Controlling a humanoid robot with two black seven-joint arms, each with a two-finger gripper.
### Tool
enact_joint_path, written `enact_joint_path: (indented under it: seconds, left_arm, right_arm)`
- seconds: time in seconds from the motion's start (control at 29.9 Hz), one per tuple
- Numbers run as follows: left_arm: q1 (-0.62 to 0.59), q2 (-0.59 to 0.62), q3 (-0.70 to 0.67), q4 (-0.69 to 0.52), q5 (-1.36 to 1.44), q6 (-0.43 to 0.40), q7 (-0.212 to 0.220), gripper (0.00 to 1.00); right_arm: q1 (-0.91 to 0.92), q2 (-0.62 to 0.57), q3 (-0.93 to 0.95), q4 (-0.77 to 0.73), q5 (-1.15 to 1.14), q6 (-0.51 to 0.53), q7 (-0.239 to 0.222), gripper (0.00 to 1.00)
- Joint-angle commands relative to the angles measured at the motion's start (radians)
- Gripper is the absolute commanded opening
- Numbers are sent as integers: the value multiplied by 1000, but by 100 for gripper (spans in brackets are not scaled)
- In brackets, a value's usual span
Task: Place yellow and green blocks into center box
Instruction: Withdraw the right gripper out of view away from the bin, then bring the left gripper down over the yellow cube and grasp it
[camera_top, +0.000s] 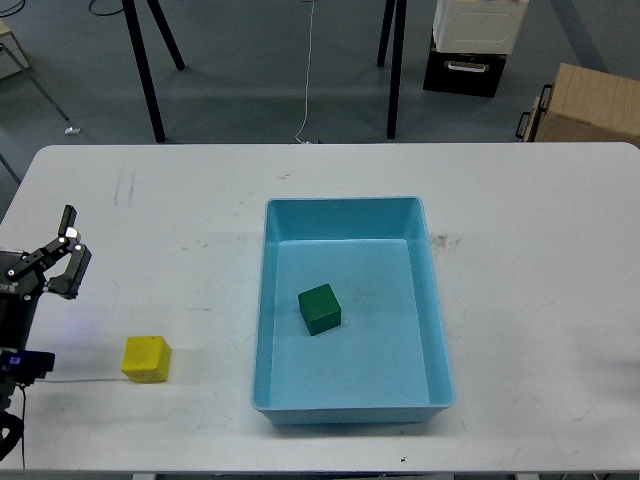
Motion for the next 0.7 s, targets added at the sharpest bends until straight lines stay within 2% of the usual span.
enact_joint_path:
  seconds: [0.0, 0.23, 0.37, 0.5, 0.67]
  left_arm:
    - [-91, 220, -1, -21, -3, 0, 7, 100]
    - [-218, 717, 153, -28, 14, 0, 10, 100]
    - [-388, 932, 302, -31, 87, 0, 30, 100]
    - [-665, 960, 536, -29, 315, 0, 29, 100]
    - [-1069, 884, 973, 15, 448, 0, 30, 100]
  right_arm:
    - [6, -1, -2, 3, 0, 0, 0, 100]
    - [7, 10, -11, 6, -3, 0, 0, 100]
    - [12, 36, -22, 21, -3, 0, 0, 100]
    - [30, 41, -26, 21, -5, 0, 0, 100]
    - [24, 47, -28, 21, -5, 0, 0, 100]
